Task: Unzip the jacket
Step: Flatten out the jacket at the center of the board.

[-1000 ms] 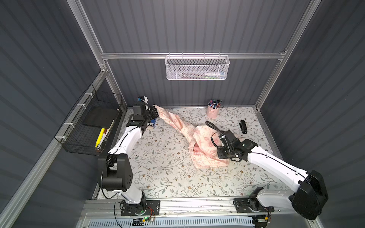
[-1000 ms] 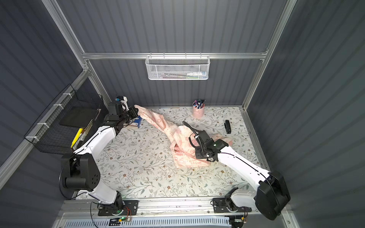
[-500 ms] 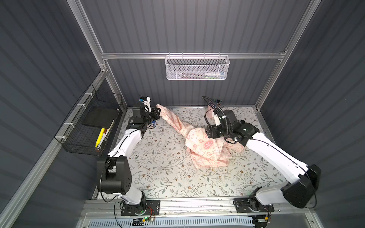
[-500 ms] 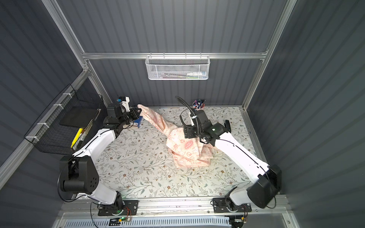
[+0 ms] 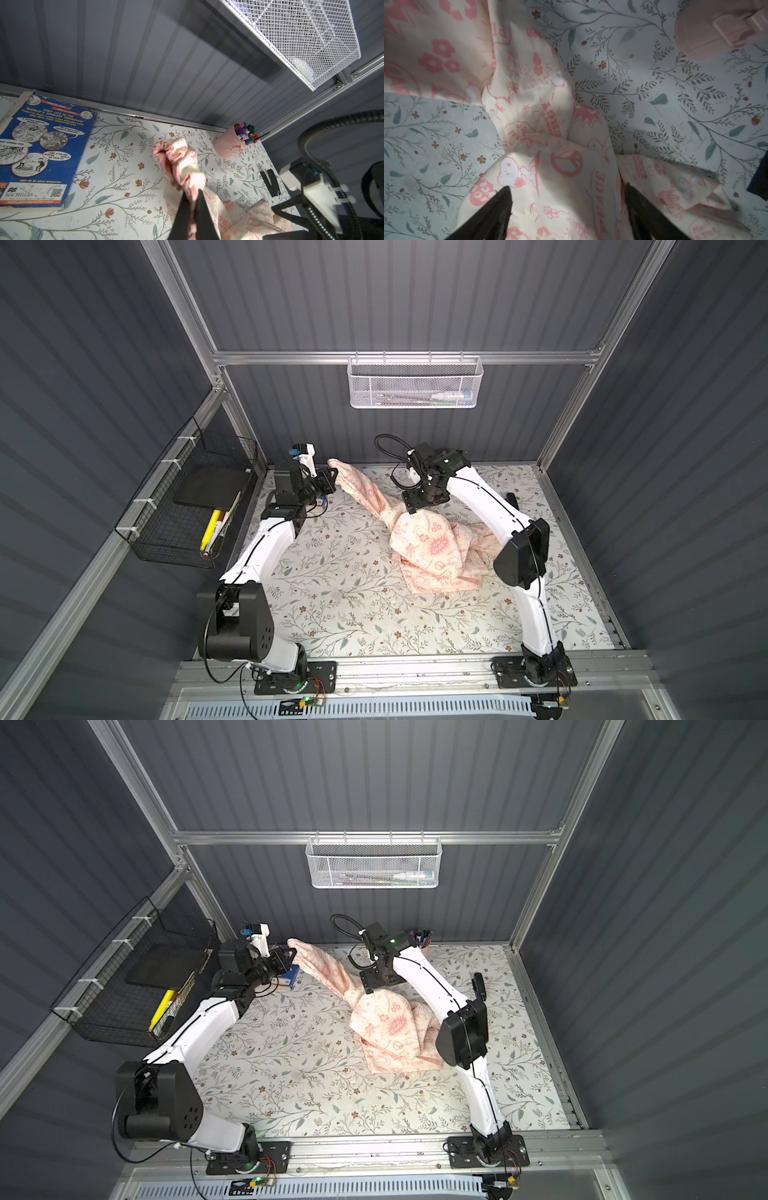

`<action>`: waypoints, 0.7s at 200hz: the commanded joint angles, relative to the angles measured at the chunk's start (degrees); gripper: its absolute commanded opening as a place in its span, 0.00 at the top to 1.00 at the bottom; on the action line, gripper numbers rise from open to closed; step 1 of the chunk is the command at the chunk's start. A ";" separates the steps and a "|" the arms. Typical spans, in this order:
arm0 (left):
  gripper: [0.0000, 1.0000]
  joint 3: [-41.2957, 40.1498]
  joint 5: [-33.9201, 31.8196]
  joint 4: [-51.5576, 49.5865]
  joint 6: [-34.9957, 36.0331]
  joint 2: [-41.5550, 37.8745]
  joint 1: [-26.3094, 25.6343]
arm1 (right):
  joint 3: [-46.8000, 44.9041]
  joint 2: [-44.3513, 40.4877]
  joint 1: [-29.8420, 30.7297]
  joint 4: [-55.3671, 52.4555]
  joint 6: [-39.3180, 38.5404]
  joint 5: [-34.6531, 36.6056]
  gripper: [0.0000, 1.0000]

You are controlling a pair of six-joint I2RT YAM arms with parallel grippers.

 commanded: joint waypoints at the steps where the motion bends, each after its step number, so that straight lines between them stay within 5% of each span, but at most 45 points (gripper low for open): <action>1: 1.00 -0.52 0.60 0.87 0.64 -1.40 0.38 | -0.19 0.09 1.23 -7.35 -7.91 4.31 0.15; 70: 1.00 -0.48 1.08 0.88 0.86 -0.83 0.38 | -3.65 0.17 1.94 -0.39 -15.68 4.55 0.18; 140: 1.00 -0.34 0.98 0.27 1.05 -0.85 0.38 | -3.17 0.95 1.90 -0.23 -15.62 2.21 0.44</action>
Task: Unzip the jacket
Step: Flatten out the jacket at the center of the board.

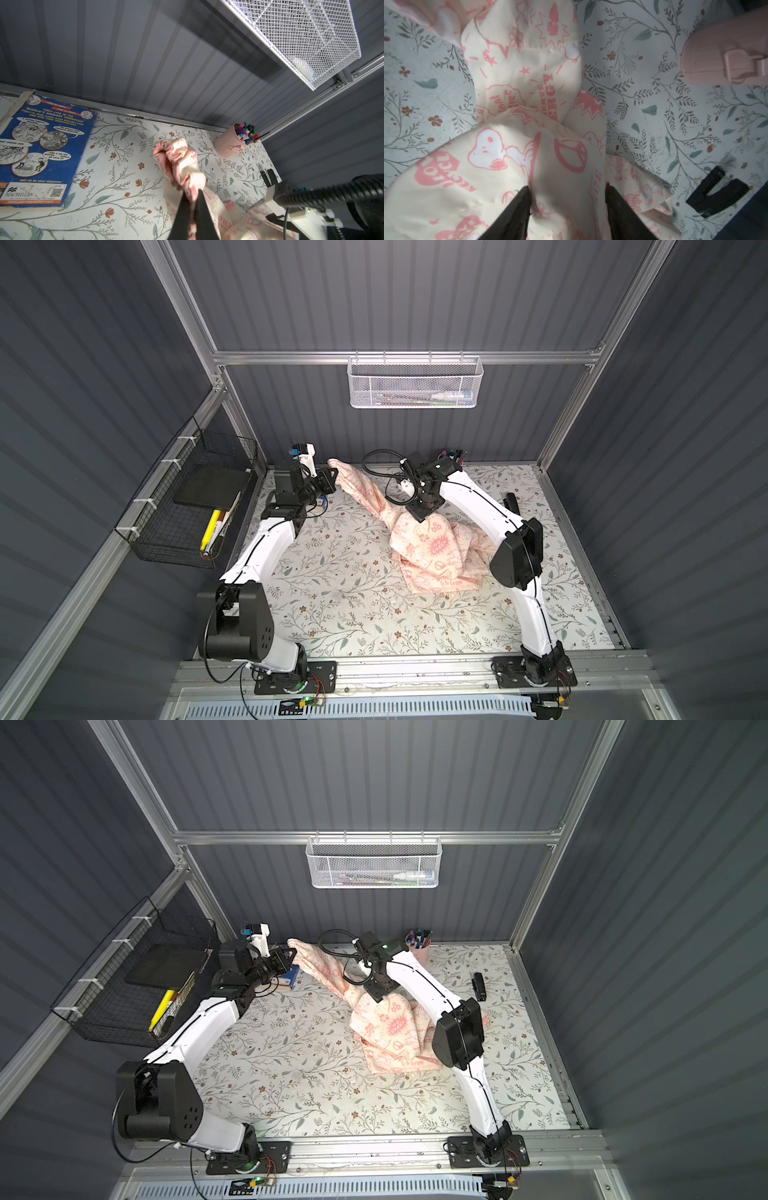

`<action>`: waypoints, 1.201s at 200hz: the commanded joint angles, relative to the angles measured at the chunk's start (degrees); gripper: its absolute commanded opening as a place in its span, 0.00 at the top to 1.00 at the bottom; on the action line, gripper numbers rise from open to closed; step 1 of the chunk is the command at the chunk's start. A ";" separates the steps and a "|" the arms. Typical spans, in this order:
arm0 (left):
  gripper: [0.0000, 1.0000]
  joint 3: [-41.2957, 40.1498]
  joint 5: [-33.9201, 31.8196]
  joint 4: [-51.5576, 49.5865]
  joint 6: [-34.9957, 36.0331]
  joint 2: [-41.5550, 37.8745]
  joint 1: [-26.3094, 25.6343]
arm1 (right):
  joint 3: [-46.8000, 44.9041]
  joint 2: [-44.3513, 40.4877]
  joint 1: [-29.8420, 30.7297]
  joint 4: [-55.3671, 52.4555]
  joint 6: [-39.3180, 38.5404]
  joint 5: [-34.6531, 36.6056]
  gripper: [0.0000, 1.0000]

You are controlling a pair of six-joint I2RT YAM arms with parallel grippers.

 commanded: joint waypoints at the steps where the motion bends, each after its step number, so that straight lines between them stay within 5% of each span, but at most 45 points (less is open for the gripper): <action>1: 1.00 -0.32 0.99 0.33 0.98 -0.87 0.38 | -0.06 0.86 0.05 -0.29 -0.47 -2.03 0.44; 27: 1.00 -0.12 0.91 0.11 1.02 -1.04 0.34 | -0.20 1.33 0.01 -0.81 -0.35 -1.44 0.31; 51: 1.00 -0.05 0.92 -0.34 1.15 -1.23 0.38 | -0.41 1.87 0.05 -0.74 -0.16 -0.20 0.29; 88: 1.00 0.00 0.41 -1.06 1.30 -1.87 0.38 | -0.19 2.95 0.07 -0.72 0.15 -0.67 0.45; 141: 1.00 0.59 -1.22 -2.13 0.89 -3.10 0.47 | 0.85 -1.35 -0.01 1.69 2.38 1.71 1.00; 240: 1.00 26.30 -18.49 -17.95 2.38 -3.22 2.67 | -1.18 -23.84 -6.04 28.08 4.65 5.12 1.00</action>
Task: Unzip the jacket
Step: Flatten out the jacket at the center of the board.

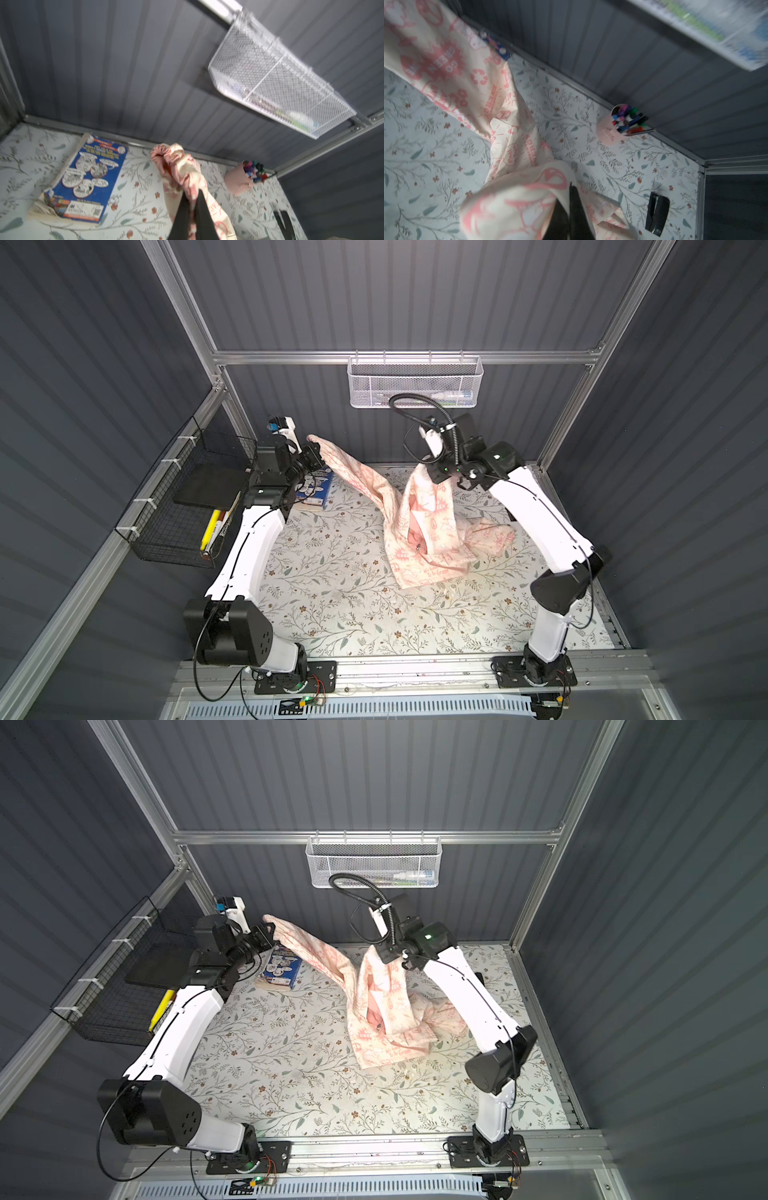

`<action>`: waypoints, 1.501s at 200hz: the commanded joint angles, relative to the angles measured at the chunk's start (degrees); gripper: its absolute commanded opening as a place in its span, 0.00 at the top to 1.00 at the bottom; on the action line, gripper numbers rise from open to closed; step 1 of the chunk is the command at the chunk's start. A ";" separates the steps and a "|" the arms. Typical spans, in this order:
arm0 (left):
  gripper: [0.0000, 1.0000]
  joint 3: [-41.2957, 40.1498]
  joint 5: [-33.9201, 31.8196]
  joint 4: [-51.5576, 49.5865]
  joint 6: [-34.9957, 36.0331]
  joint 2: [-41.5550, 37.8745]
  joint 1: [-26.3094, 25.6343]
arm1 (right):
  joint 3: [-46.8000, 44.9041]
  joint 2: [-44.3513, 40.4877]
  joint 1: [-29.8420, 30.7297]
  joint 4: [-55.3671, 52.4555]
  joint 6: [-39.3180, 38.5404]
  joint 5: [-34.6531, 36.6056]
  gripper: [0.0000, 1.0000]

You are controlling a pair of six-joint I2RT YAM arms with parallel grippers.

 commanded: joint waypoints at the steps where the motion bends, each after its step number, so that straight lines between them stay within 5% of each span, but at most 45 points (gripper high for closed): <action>1: 1.00 7.51 -6.08 -3.35 2.23 -1.36 1.58 | 0.25 -1.92 -3.26 10.15 2.07 0.43 1.00; 64: 1.00 23.40 -5.01 -5.71 8.13 0.63 3.38 | 15.21 -0.58 -11.12 15.56 3.88 -5.58 1.00; 110: 1.00 31.40 -2.14 -6.25 12.82 -1.92 3.42 | 27.76 -0.08 -12.10 18.20 -0.01 -3.14 1.00; 174: 1.00 39.64 -0.35 -10.09 13.24 -3.76 3.42 | 27.86 -8.13 -13.07 24.43 -8.90 3.57 1.00; 233: 1.00 45.79 10.14 -13.77 9.84 -4.40 3.37 | 26.11 -18.02 -13.08 25.35 -17.35 13.45 1.00; 300: 1.00 58.40 15.58 -16.18 4.75 -1.85 3.38 | 25.05 -25.34 -13.08 27.47 -22.31 16.72 1.00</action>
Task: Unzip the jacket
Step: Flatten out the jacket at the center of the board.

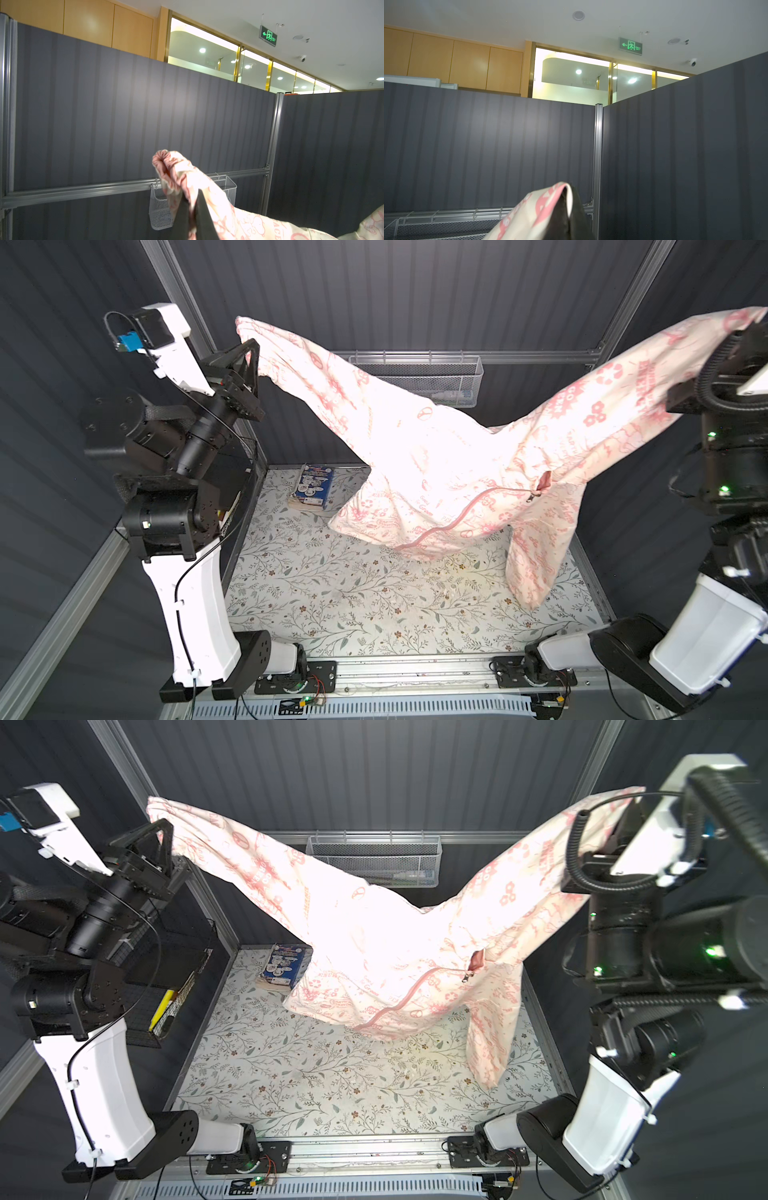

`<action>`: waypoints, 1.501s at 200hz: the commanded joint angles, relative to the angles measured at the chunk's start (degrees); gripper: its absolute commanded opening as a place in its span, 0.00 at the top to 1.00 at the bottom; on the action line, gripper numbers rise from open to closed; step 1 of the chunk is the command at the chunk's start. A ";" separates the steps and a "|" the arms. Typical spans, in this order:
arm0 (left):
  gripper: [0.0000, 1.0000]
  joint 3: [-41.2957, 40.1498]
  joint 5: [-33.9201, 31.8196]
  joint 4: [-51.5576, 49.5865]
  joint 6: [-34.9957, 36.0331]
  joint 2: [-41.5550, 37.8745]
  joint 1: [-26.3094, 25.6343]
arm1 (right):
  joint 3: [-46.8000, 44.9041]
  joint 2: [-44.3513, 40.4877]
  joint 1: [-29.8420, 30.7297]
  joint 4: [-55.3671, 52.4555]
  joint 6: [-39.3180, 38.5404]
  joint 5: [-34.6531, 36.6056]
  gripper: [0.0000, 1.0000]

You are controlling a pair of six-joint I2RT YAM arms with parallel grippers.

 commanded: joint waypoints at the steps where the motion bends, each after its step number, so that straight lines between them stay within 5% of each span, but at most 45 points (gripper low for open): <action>1: 1.00 5.53 2.14 1.04 -3.41 0.77 0.12 | 0.29 -0.33 -0.30 4.04 -3.33 2.18 1.00; 51: 1.00 4.26 -13.20 -7.16 -4.95 7.78 0.14 | -1.07 8.68 -0.77 -3.94 1.64 0.53 1.00; 96: 1.00 -13.02 -21.93 3.10 -0.26 19.70 0.42 | -5.20 26.00 -8.51 -9.88 17.91 -14.00 1.00; 132: 1.00 -20.93 -22.80 10.15 0.58 31.94 0.57 | -18.23 35.35 -8.09 -0.14 23.73 -27.21 1.00; 138: 0.96 -22.91 -22.99 11.67 0.51 33.11 0.56 | -21.45 35.99 -7.67 1.92 24.40 -28.88 0.90; 157: 0.32 -24.96 -26.72 11.09 -2.25 36.17 1.32 | -25.62 38.62 -6.72 4.75 27.38 -29.07 0.23; 171: 0.10 -25.58 -27.64 10.69 -3.08 35.90 2.02 | -26.24 38.96 -6.65 4.54 28.61 -26.01 0.06; 179: 0.01 -26.21 -28.17 11.21 -2.94 34.97 2.22 | -26.36 38.76 -6.71 4.21 28.50 -23.32 0.06; 220: 0.01 -26.21 -27.23 10.56 1.94 30.92 2.49 | -28.92 34.14 -7.41 -4.66 32.61 -10.60 0.13; 252: 0.01 -39.23 -11.65 16.36 4.14 20.97 1.23 | -46.65 21.26 -6.28 -8.85 38.11 -14.78 0.24; 300: 0.10 -60.53 -2.76 25.29 2.25 11.74 -9.30 | -75.36 1.44 0.60 -11.74 51.55 -22.03 0.46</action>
